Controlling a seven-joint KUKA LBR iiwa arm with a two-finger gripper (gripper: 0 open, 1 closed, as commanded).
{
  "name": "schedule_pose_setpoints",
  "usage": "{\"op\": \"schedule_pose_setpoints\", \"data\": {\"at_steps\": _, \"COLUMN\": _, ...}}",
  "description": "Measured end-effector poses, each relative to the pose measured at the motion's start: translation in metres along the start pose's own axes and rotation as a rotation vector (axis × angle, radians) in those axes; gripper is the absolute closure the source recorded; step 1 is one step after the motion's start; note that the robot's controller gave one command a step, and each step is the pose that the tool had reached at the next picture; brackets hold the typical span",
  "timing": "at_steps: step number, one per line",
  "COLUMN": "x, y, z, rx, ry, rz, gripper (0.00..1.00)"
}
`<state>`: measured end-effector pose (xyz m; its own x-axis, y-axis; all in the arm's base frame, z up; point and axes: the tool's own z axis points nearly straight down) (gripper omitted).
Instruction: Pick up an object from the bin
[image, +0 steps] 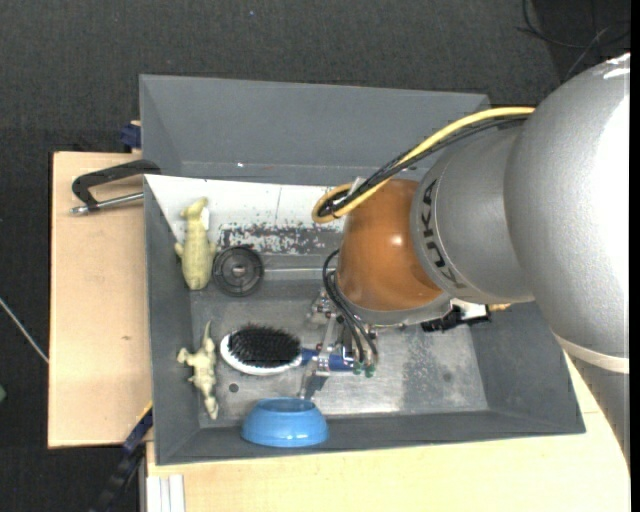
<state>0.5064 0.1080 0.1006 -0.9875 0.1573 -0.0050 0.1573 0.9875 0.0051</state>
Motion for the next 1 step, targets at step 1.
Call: {"op": "schedule_pose_setpoints", "data": {"at_steps": 1, "x": -0.0007, "y": 0.0196, "z": 0.0280, "rx": 0.004, "ry": -0.001, "rz": -0.081, "gripper": 0.00}}
